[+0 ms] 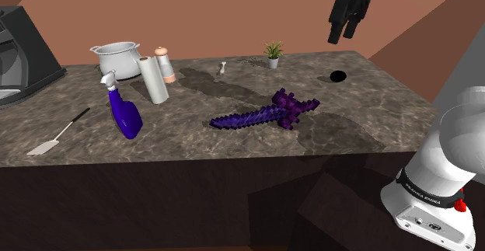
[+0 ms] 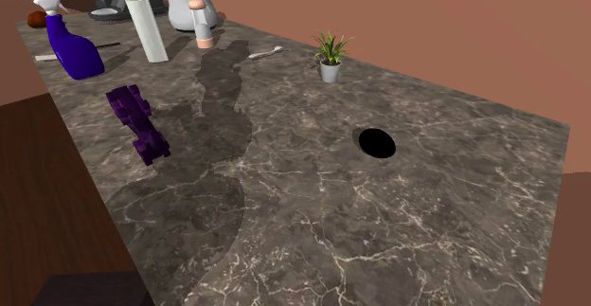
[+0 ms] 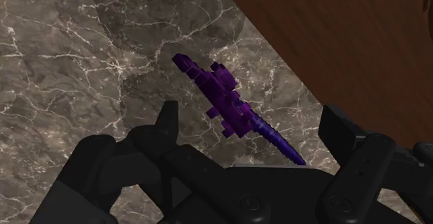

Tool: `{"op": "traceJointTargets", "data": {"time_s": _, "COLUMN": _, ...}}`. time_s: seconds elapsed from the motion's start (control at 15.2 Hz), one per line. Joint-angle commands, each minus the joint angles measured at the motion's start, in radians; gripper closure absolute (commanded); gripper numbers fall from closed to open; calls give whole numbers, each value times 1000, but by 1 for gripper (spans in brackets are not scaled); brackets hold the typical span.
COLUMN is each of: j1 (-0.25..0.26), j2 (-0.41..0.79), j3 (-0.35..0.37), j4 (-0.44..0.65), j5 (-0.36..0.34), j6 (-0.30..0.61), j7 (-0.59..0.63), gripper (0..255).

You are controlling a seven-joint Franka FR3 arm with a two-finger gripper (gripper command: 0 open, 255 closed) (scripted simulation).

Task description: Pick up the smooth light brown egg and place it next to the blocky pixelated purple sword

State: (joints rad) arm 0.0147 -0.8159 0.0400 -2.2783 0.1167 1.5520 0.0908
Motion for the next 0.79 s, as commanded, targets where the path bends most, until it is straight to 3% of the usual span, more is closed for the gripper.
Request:
{"op": "traceJointTargets", "data": {"time_s": 0.0, "j1": 0, "j2": 0, "j3": 0, "j4": 0, "j5": 0, "j6": 0, "j7": 0, "gripper": 0}}
{"op": "traceJointTargets", "data": {"time_s": 0.73, "j1": -52, "j2": 16, "j3": -251, "j4": -156, "j5": -143, "j6": 167, "j7": -313, "gripper": 0}}
